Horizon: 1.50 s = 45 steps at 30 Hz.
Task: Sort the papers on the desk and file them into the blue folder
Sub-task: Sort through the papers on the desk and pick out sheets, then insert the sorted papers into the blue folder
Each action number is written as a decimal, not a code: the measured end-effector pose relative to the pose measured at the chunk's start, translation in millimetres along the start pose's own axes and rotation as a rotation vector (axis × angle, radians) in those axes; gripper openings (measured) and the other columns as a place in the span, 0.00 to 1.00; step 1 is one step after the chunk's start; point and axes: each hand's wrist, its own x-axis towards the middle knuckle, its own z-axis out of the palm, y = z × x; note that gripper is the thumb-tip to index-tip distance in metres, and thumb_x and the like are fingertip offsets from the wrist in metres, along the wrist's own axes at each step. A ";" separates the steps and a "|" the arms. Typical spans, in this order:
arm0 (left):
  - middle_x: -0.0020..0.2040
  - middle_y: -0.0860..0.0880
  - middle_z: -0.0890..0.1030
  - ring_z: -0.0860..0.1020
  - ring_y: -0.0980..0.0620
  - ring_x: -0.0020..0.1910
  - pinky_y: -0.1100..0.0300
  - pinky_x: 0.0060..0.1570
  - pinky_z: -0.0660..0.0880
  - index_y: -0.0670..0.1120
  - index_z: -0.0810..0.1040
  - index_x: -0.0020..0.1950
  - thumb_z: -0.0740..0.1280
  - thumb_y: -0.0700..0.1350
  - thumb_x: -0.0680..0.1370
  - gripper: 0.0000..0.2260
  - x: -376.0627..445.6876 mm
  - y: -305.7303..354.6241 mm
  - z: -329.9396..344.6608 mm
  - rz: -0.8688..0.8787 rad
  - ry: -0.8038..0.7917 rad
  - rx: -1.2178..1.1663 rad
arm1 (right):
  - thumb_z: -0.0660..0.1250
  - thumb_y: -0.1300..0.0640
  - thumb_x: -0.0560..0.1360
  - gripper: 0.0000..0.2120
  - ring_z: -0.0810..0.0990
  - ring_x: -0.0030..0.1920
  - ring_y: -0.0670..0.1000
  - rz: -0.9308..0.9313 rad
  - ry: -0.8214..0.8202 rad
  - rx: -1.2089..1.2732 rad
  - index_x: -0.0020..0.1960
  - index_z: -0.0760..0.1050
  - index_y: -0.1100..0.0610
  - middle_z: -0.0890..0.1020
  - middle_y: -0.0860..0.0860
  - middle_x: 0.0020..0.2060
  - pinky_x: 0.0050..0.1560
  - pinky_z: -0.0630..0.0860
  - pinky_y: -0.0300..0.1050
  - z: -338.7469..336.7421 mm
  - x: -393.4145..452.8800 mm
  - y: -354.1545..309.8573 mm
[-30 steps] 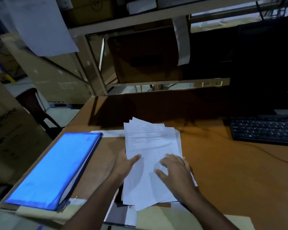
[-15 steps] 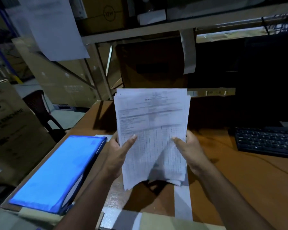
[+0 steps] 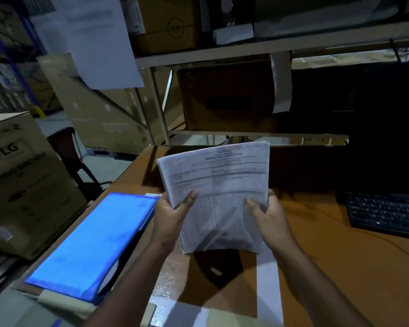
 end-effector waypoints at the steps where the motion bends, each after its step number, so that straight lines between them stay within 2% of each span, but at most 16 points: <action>1: 0.52 0.51 0.88 0.86 0.50 0.54 0.60 0.43 0.83 0.48 0.82 0.57 0.81 0.58 0.70 0.22 0.0 0.7 0.1 -0.011 0.011 0.000 | 0.65 0.52 0.81 0.04 0.84 0.49 0.46 0.004 -0.006 0.006 0.55 0.73 0.47 0.83 0.47 0.51 0.44 0.83 0.47 1.0 0.8 -2.2; 5: 0.51 0.53 0.87 0.85 0.51 0.54 0.55 0.48 0.82 0.52 0.82 0.55 0.79 0.61 0.65 0.23 -0.4 -2.4 -1.1 -0.042 0.035 0.005 | 0.64 0.51 0.81 0.05 0.83 0.50 0.46 0.001 -0.021 0.013 0.55 0.71 0.42 0.82 0.47 0.52 0.43 0.82 0.47 4.9 1.7 -1.0; 7: 0.53 0.51 0.87 0.83 0.48 0.58 0.49 0.53 0.82 0.51 0.82 0.58 0.79 0.60 0.69 0.22 -5.8 -9.6 -3.1 -0.086 0.000 0.025 | 0.63 0.50 0.82 0.08 0.81 0.53 0.48 0.051 -0.067 0.033 0.55 0.68 0.37 0.80 0.45 0.54 0.46 0.81 0.48 8.1 -2.3 6.2; 9: 0.53 0.51 0.87 0.83 0.46 0.59 0.51 0.51 0.83 0.50 0.83 0.57 0.78 0.54 0.75 0.15 -11.7 -18.9 -4.7 -0.164 -0.025 0.025 | 0.62 0.50 0.83 0.10 0.80 0.56 0.47 0.091 -0.110 0.036 0.55 0.65 0.35 0.79 0.42 0.55 0.50 0.80 0.47 9.7 -5.3 14.6; 11: 0.51 0.53 0.87 0.83 0.47 0.57 0.55 0.46 0.81 0.51 0.82 0.56 0.76 0.53 0.76 0.12 -13.9 -21.0 -7.3 -0.206 0.003 0.016 | 0.61 0.50 0.83 0.09 0.80 0.57 0.48 0.094 -0.136 -0.018 0.60 0.67 0.38 0.79 0.43 0.56 0.57 0.80 0.51 11.3 -5.2 14.9; 14: 0.51 0.53 0.87 0.84 0.46 0.56 0.48 0.51 0.81 0.51 0.82 0.56 0.77 0.62 0.72 0.20 -8.5 -19.8 -17.0 -0.164 0.045 0.046 | 0.59 0.50 0.84 0.14 0.83 0.57 0.47 0.044 -0.204 -0.078 0.68 0.72 0.50 0.83 0.46 0.57 0.57 0.81 0.51 15.2 -3.1 9.7; 18: 0.50 0.50 0.89 0.87 0.49 0.48 0.55 0.43 0.83 0.46 0.82 0.57 0.73 0.54 0.79 0.13 -5.5 -20.9 -38.2 -0.170 0.043 0.049 | 0.56 0.51 0.85 0.14 0.83 0.57 0.43 0.093 -0.334 -0.035 0.68 0.73 0.47 0.83 0.43 0.58 0.56 0.80 0.46 26.2 -3.0 11.6; 20: 0.51 0.50 0.88 0.87 0.48 0.51 0.54 0.45 0.83 0.49 0.81 0.58 0.72 0.59 0.78 0.16 -5.9 -34.0 -59.7 -0.191 0.059 0.138 | 0.57 0.52 0.85 0.13 0.83 0.57 0.44 0.175 -0.390 -0.064 0.67 0.74 0.46 0.83 0.43 0.58 0.56 0.81 0.46 33.5 -2.6 26.2; 22: 0.52 0.52 0.86 0.85 0.48 0.53 0.49 0.51 0.83 0.55 0.80 0.56 0.73 0.68 0.73 0.21 -6.1 -51.5 -90.5 -0.206 0.116 0.289 | 0.58 0.51 0.85 0.13 0.85 0.53 0.50 0.290 -0.365 -0.141 0.65 0.77 0.48 0.85 0.47 0.55 0.55 0.82 0.56 41.4 -2.6 47.5; 25: 0.51 0.58 0.83 0.81 0.56 0.52 0.50 0.51 0.81 0.57 0.77 0.57 0.78 0.60 0.72 0.19 -10.6 -71.1 -142.0 -0.144 0.201 0.786 | 0.60 0.54 0.84 0.12 0.86 0.48 0.55 0.421 -0.282 -0.226 0.61 0.79 0.53 0.87 0.52 0.49 0.54 0.82 0.62 50.6 -3.0 73.7; 28: 0.56 0.57 0.79 0.75 0.53 0.59 0.51 0.49 0.79 0.55 0.76 0.62 0.82 0.57 0.69 0.26 -23.1 -78.1 -177.9 -0.148 0.154 1.165 | 0.60 0.54 0.84 0.12 0.87 0.47 0.55 0.475 -0.244 -0.193 0.61 0.79 0.55 0.87 0.52 0.49 0.52 0.83 0.59 57.0 -3.8 76.3; 30: 0.56 0.56 0.79 0.76 0.52 0.58 0.55 0.44 0.79 0.55 0.77 0.62 0.81 0.55 0.70 0.23 -27.7 -81.4 -194.1 -0.202 0.122 1.197 | 0.60 0.54 0.84 0.12 0.86 0.49 0.57 0.501 -0.245 -0.132 0.62 0.79 0.55 0.87 0.53 0.50 0.55 0.81 0.62 60.4 -3.2 72.5; 33: 0.50 0.59 0.82 0.81 0.58 0.47 0.60 0.36 0.73 0.57 0.78 0.56 0.76 0.50 0.75 0.13 -28.4 -75.7 -207.6 -0.208 0.188 1.114 | 0.61 0.55 0.84 0.11 0.85 0.52 0.62 0.574 -0.260 -0.018 0.60 0.79 0.56 0.87 0.56 0.51 0.59 0.78 0.65 62.0 -1.5 66.0; 39: 0.40 0.58 0.83 0.82 0.56 0.40 0.53 0.41 0.78 0.54 0.74 0.46 0.74 0.44 0.75 0.09 -20.8 -55.6 -224.6 -0.108 0.337 1.019 | 0.63 0.56 0.82 0.13 0.83 0.56 0.65 0.696 -0.358 0.063 0.64 0.78 0.60 0.85 0.60 0.55 0.59 0.78 0.62 67.2 -6.5 56.9; 42: 0.46 0.59 0.84 0.82 0.55 0.45 0.54 0.43 0.78 0.56 0.78 0.45 0.70 0.41 0.78 0.09 -17.3 -55.8 -237.9 -0.031 0.308 1.085 | 0.63 0.57 0.82 0.14 0.81 0.59 0.68 0.747 -0.447 0.091 0.64 0.77 0.61 0.83 0.63 0.58 0.64 0.73 0.69 75.2 -11.5 52.5; 45: 0.60 0.57 0.82 0.80 0.52 0.60 0.53 0.53 0.78 0.55 0.82 0.58 0.67 0.38 0.77 0.15 -23.5 -66.9 -247.7 -0.097 0.134 1.189 | 0.62 0.59 0.82 0.13 0.80 0.60 0.69 0.800 -0.537 0.112 0.63 0.77 0.62 0.83 0.64 0.58 0.58 0.78 0.63 88.9 -16.0 43.1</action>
